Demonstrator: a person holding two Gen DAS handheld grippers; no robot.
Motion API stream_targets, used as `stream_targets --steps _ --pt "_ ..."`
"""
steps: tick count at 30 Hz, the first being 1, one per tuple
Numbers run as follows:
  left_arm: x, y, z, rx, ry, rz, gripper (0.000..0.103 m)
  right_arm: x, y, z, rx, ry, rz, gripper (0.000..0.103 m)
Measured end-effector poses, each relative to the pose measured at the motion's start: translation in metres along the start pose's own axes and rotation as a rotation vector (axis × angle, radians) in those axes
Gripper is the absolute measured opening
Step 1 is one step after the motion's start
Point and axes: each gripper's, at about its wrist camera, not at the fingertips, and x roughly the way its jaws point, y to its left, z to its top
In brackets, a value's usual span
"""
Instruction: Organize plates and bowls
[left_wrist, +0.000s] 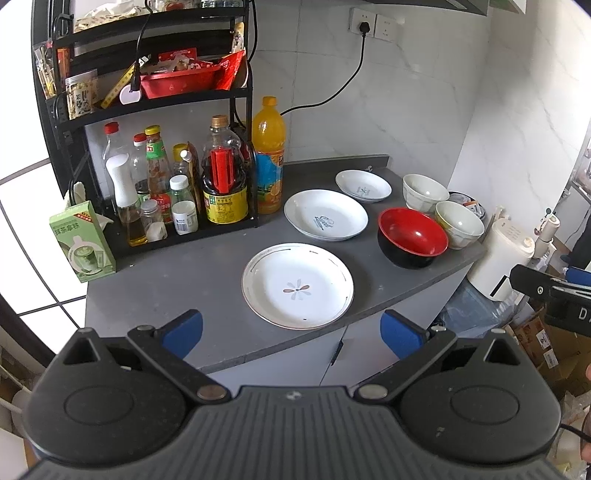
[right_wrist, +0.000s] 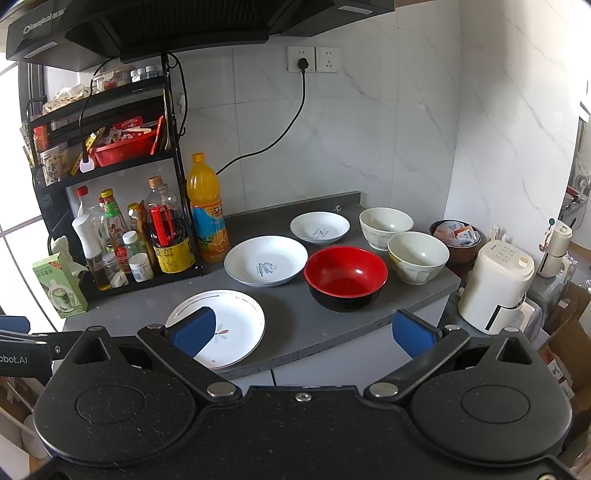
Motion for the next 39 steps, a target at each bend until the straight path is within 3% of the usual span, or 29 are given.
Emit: stream_targets --steps 19,39 --pt "0.006 -0.001 0.004 0.005 0.009 -0.033 0.102 0.007 0.001 0.002 0.006 0.015 0.028 0.103" --pt "0.021 0.009 0.012 0.013 0.034 -0.069 0.102 0.017 0.007 0.001 0.061 0.030 -0.054 0.103"
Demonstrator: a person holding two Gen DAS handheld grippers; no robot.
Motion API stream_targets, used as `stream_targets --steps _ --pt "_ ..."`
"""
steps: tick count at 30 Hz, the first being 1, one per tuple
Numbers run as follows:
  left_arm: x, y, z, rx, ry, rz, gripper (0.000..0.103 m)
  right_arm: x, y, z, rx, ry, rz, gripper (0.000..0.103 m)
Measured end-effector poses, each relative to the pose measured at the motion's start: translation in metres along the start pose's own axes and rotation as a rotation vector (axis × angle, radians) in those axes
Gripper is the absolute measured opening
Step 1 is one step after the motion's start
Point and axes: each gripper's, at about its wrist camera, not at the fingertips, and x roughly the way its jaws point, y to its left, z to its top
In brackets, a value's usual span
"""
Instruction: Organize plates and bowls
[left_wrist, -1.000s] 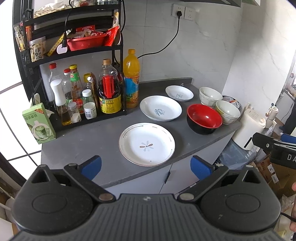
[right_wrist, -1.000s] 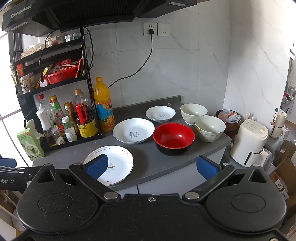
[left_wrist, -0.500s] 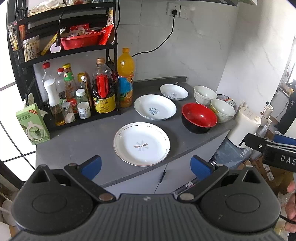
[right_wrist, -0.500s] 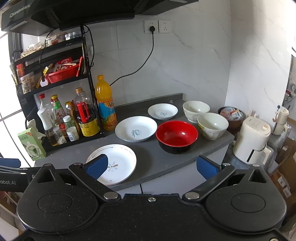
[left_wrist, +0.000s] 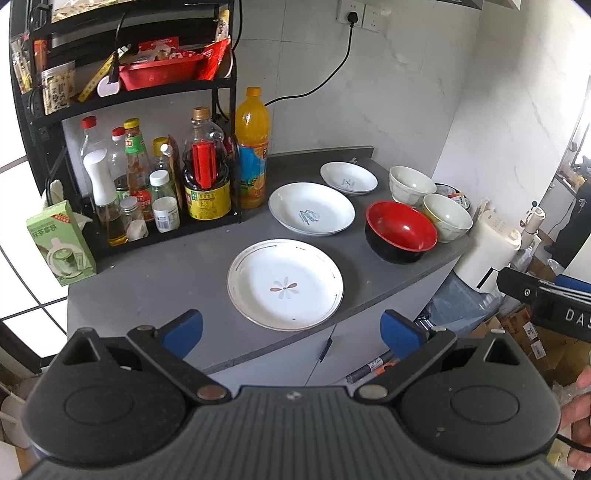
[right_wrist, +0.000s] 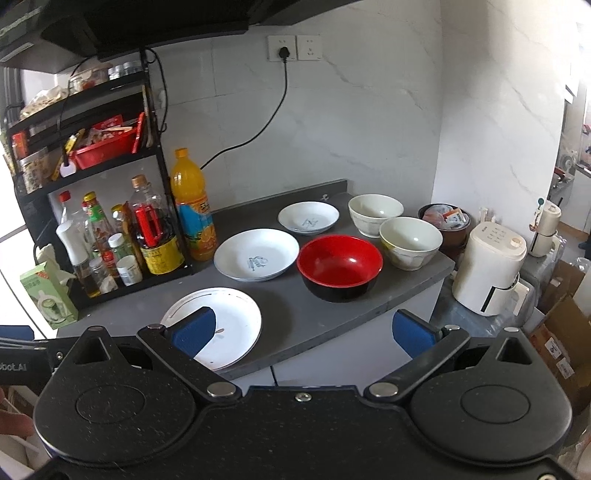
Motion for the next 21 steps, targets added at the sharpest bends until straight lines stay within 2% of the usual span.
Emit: stream_targets --steps 8,21 --pt "0.030 -0.018 0.019 -0.004 0.009 0.027 0.102 0.030 -0.029 0.013 0.015 0.003 -0.053 0.103" --pt "0.121 -0.098 0.086 -0.039 0.028 0.071 0.101 0.118 -0.121 0.064 0.043 0.057 -0.012 0.103"
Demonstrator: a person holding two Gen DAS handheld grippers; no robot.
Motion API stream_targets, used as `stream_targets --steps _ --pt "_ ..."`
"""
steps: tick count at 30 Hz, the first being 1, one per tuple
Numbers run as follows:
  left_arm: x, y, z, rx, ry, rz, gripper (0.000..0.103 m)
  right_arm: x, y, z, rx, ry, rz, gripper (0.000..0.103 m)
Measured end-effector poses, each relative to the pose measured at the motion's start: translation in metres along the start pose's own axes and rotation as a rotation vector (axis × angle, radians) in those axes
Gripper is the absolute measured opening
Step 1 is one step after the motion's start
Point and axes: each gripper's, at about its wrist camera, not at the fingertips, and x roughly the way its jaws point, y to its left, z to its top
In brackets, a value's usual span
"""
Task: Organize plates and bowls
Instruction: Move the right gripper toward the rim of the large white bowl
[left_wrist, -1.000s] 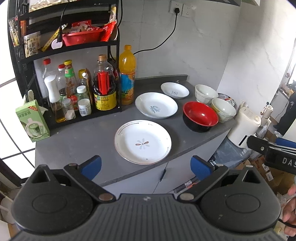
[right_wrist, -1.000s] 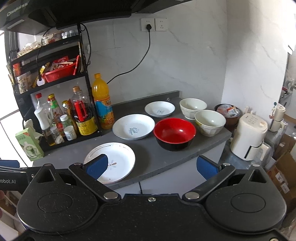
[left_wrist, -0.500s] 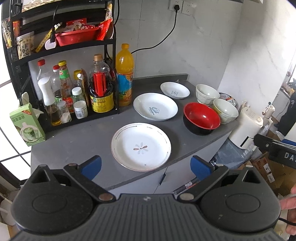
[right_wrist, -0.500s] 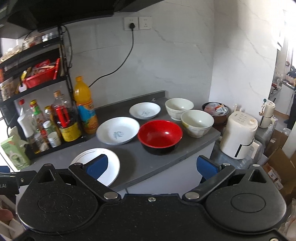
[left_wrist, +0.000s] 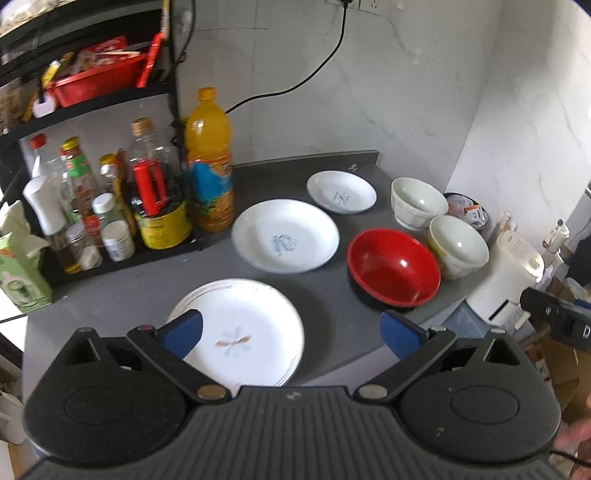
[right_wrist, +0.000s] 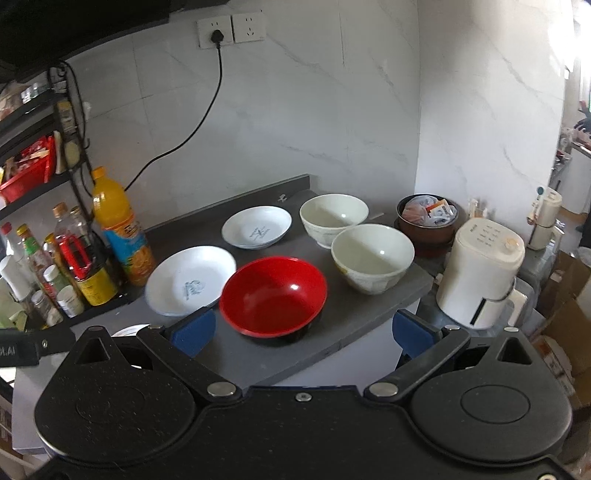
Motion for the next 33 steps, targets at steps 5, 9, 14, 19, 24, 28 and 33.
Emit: stream_targets --steps 5,9,14,19,24,28,33 --pt "0.037 -0.042 0.024 -0.022 0.029 0.018 0.101 0.037 -0.038 0.026 -0.013 0.025 0.026 0.103" --pt "0.066 -0.078 0.045 -0.028 0.053 0.037 0.101 0.064 -0.066 0.043 -0.020 0.038 0.042 0.103" --pt "0.098 -0.121 0.070 -0.034 0.063 0.044 0.101 0.099 -0.103 0.060 -0.013 0.060 0.053 0.102" --pt "0.129 -0.159 0.090 -0.031 0.078 0.037 0.100 0.133 -0.133 0.073 -0.006 0.086 0.075 0.090" --pt "0.161 -0.192 0.102 -0.007 0.083 0.028 0.091 0.171 -0.160 0.080 0.011 0.136 0.098 0.079" --pt "0.188 -0.209 0.105 -0.004 0.116 0.004 0.074 0.199 -0.176 0.082 0.026 0.180 0.122 0.070" --pt "0.218 -0.224 0.108 -0.012 0.165 -0.032 0.060 0.229 -0.189 0.083 0.041 0.231 0.148 0.061"
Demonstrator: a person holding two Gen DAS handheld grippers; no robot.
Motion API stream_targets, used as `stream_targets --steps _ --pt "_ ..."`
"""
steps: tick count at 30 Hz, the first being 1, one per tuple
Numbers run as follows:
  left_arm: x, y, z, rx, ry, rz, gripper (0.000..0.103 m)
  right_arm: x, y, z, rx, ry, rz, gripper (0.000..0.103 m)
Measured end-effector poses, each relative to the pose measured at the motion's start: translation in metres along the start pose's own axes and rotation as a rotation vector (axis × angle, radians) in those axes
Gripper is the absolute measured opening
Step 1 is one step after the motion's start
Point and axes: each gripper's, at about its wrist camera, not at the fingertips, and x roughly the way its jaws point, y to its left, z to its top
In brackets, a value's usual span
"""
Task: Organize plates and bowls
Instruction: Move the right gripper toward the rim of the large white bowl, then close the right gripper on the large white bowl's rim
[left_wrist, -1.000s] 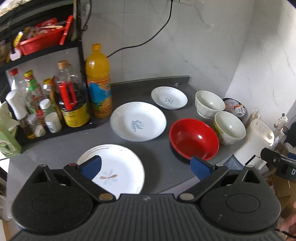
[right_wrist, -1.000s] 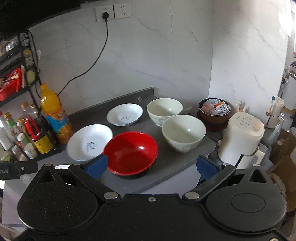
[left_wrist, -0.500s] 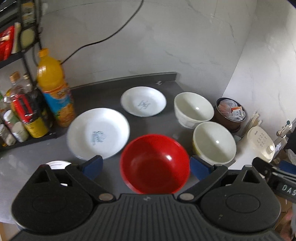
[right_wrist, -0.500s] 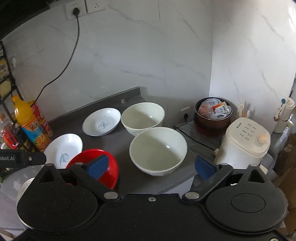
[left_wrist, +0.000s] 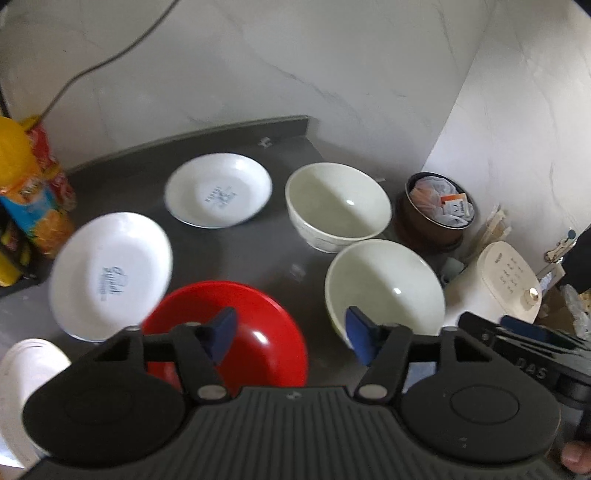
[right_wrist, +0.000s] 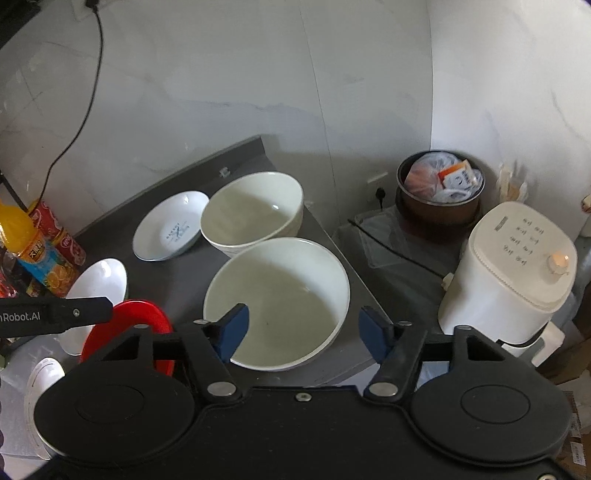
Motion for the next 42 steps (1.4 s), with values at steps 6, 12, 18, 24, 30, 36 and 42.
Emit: stream_targets --steps 6,12,18,24,30,36,42 --pt "0.032 -0.011 0.006 -0.002 0.037 -0.043 0.039 0.025 -0.015 0.005 0.017 0.033 0.009 0.058" --pt "0.061 -0.022 0.007 0.010 0.064 -0.064 0.030 0.048 -0.025 0.000 0.037 0.078 0.012 0.050" --pt "0.088 -0.022 0.008 -0.027 0.094 -0.065 0.028 0.061 -0.031 -0.002 0.041 0.102 0.018 0.049" --pt "0.108 -0.026 0.006 -0.027 0.109 -0.050 0.024 0.074 -0.038 -0.001 0.053 0.124 0.015 0.045" --pt "0.122 -0.029 0.003 -0.023 0.126 -0.035 0.021 0.086 -0.041 -0.001 0.046 0.139 0.011 0.039" --pt "0.131 -0.030 0.000 -0.021 0.133 -0.032 0.005 0.090 -0.032 -0.003 0.003 0.136 0.004 0.016" --pt "0.109 -0.027 0.003 -0.030 0.108 -0.038 0.005 0.070 -0.027 0.001 0.002 0.099 0.015 0.016"
